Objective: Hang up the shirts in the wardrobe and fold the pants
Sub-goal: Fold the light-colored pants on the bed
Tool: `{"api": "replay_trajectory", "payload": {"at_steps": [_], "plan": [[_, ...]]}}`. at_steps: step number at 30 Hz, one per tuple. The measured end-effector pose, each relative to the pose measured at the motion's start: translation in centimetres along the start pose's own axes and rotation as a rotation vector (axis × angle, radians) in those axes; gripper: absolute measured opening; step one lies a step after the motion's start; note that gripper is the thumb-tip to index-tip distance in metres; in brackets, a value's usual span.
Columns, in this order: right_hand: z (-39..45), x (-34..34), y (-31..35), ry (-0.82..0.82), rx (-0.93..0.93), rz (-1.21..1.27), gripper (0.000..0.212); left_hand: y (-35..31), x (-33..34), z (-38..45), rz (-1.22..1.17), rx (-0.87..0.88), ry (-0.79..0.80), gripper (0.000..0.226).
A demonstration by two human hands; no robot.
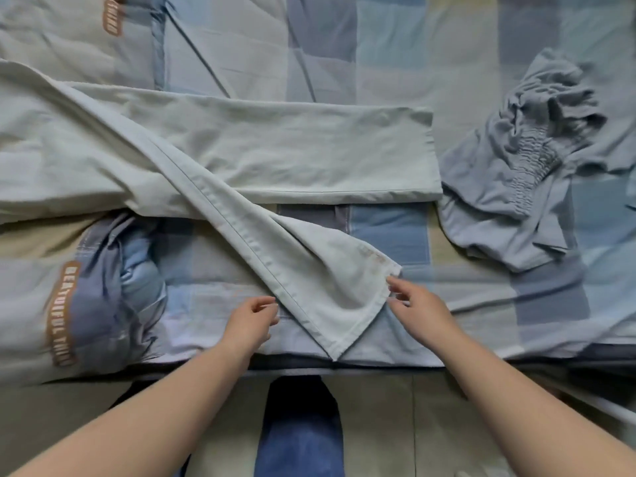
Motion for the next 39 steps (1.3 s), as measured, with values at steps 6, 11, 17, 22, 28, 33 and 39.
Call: {"api": "replay_trajectory", "payload": {"at_steps": [6,11,17,22,28,33,39], "plan": [[1.7,1.1,-3.3,0.04,-0.198,-0.33,0.062,5.9,8.9,-0.9,-0.19,-0.27,0.076,0.005],[3.4,1.9,-3.4,0.023,-0.321,-0.501,0.077,6.8,13.1,-1.1,-0.3,-0.348,0.095,0.005],[5.4,1.3,-3.9,-0.071,-0.334,-0.533,0.068,1.9,13.9,-1.9,-0.368,-0.107,0.083,0.022],[4.9,0.2,-1.9,-0.226,-0.424,-0.21,0.045,-9.1,13.4,-4.1,-0.51,0.162,0.159,0.014],[5.6,-6.6,-0.3,-0.458,-0.284,0.632,0.008,-25.2,12.1,-3.7,-0.611,0.376,0.018,0.016],[8.2,-11.6,2.9,-0.48,-0.298,0.84,0.011,-36.9,14.7,-1.6,-0.39,0.535,-0.078,0.024],[14.3,-14.0,-0.1,-0.347,-0.033,1.064,0.025,-43.8,20.7,1.8,-0.128,0.586,-0.081,0.023]]}}
Point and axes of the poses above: each hand's wrist, its own z-axis towards the middle knuckle, its own x-axis out of the palm, y = z × x, the point moved 10 cm from there along z, towards the middle knuckle, and after that the axes turned 6 degrees about z, right-handed, at the moved point
